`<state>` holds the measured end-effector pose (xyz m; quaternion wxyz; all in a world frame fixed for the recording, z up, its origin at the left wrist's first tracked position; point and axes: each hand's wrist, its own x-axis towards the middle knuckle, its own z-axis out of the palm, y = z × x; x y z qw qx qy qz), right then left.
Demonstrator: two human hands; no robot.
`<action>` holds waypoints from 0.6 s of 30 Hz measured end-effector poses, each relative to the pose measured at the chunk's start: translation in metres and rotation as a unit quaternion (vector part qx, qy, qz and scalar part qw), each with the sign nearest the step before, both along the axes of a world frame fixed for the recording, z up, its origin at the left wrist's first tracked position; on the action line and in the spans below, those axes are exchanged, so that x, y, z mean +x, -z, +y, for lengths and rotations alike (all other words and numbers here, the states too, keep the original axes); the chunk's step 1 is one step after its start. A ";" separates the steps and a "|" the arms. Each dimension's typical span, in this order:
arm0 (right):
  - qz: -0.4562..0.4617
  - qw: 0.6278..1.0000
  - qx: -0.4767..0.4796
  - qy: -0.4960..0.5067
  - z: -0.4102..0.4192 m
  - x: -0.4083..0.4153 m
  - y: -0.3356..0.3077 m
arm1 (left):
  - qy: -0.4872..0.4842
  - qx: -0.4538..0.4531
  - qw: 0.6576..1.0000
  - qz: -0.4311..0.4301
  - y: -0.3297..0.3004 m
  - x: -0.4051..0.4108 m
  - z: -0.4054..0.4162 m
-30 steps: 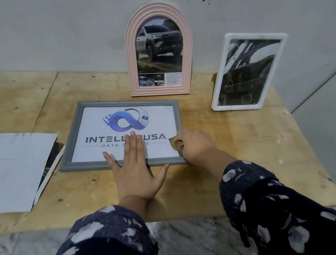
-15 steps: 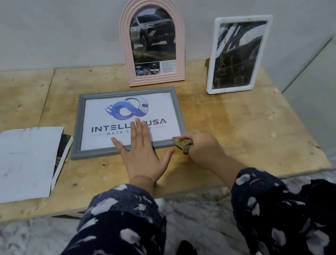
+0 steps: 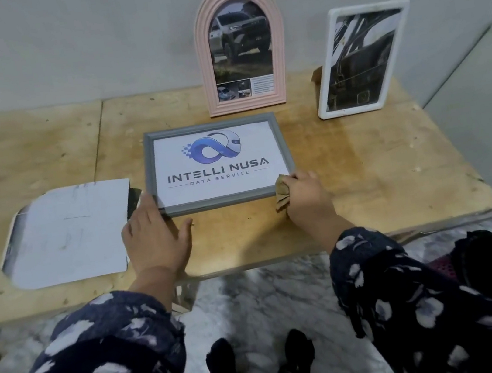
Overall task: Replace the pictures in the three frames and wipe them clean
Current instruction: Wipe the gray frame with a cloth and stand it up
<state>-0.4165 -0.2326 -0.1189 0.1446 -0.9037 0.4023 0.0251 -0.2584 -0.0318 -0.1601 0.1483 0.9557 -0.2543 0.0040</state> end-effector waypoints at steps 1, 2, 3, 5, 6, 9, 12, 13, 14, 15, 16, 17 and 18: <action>0.005 1.000 -0.006 0.019 0.002 0.004 0.000 | 0.000 -0.016 1.000 0.009 0.000 0.004 0.003; 0.008 0.999 -0.002 0.043 0.000 0.007 0.001 | -0.001 -0.030 0.999 0.017 -0.001 0.007 0.003; 0.006 0.998 0.002 0.064 -0.002 0.009 0.001 | -0.004 -0.044 0.999 0.024 -0.001 0.009 0.003; 0.005 0.996 0.013 0.084 -0.006 0.015 0.003 | -0.012 -0.073 0.996 0.044 -0.002 0.011 0.005; 0.005 0.996 0.018 0.083 -0.006 0.018 0.004 | -0.014 -0.087 0.995 0.055 -0.001 0.010 0.006; -0.006 0.998 0.023 0.060 0.001 0.029 0.004 | -0.019 -0.117 0.990 0.082 0.002 0.013 0.011; -0.019 0.999 0.019 0.043 0.008 0.036 0.005 | -0.015 -0.135 0.987 0.091 0.003 0.020 0.015; -0.022 0.999 0.015 0.037 0.008 0.036 0.005 | -0.012 -0.139 0.986 0.092 0.002 0.022 0.015; -0.029 0.999 0.015 0.032 0.009 0.036 0.006 | -0.010 -0.143 0.985 0.094 0.001 0.023 0.016; -0.039 0.999 0.017 0.027 0.011 0.037 0.006 | -0.009 -0.145 0.985 0.096 -0.001 0.025 0.016; -0.048 0.998 0.021 0.022 0.015 0.039 0.007 | -0.008 -0.146 0.984 0.099 -0.002 0.026 0.017; -0.050 0.998 0.020 0.014 0.020 0.044 0.007 | -0.008 -0.147 0.984 0.101 -0.003 0.028 0.018; -0.043 0.999 0.019 0.003 0.026 0.049 0.007 | -0.008 -0.147 0.984 0.102 -0.004 0.029 0.019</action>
